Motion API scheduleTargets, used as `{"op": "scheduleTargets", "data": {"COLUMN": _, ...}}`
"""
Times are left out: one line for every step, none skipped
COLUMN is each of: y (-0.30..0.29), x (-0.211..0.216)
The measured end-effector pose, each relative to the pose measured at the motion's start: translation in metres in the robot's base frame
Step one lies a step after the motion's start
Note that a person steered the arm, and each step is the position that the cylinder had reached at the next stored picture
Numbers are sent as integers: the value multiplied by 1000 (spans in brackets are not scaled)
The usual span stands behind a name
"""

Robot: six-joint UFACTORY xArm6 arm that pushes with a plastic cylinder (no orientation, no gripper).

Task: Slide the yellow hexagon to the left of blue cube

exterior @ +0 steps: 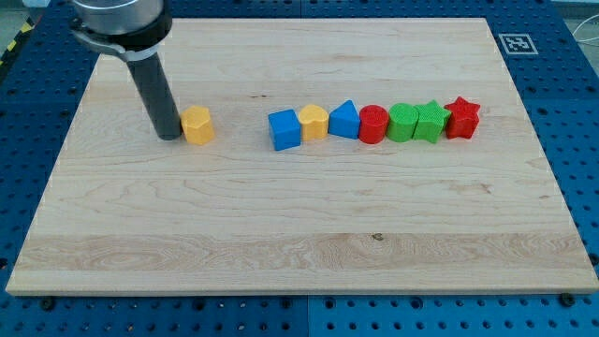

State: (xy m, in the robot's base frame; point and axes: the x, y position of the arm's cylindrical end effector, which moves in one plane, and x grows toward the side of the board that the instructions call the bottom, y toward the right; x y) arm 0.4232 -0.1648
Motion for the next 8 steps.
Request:
{"op": "scheduleTargets", "data": {"y": 12, "x": -13}}
{"op": "scheduleTargets", "data": {"y": 14, "x": -28}}
{"op": "scheduleTargets", "data": {"y": 14, "x": -42}}
{"op": "scheduleTargets", "data": {"y": 15, "x": -39}}
{"op": "scheduleTargets", "data": {"y": 17, "x": -24}}
{"op": "scheduleTargets", "data": {"y": 34, "x": -20}}
{"op": "scheduleTargets", "data": {"y": 54, "x": -20}}
{"op": "scheduleTargets", "data": {"y": 66, "x": -20}}
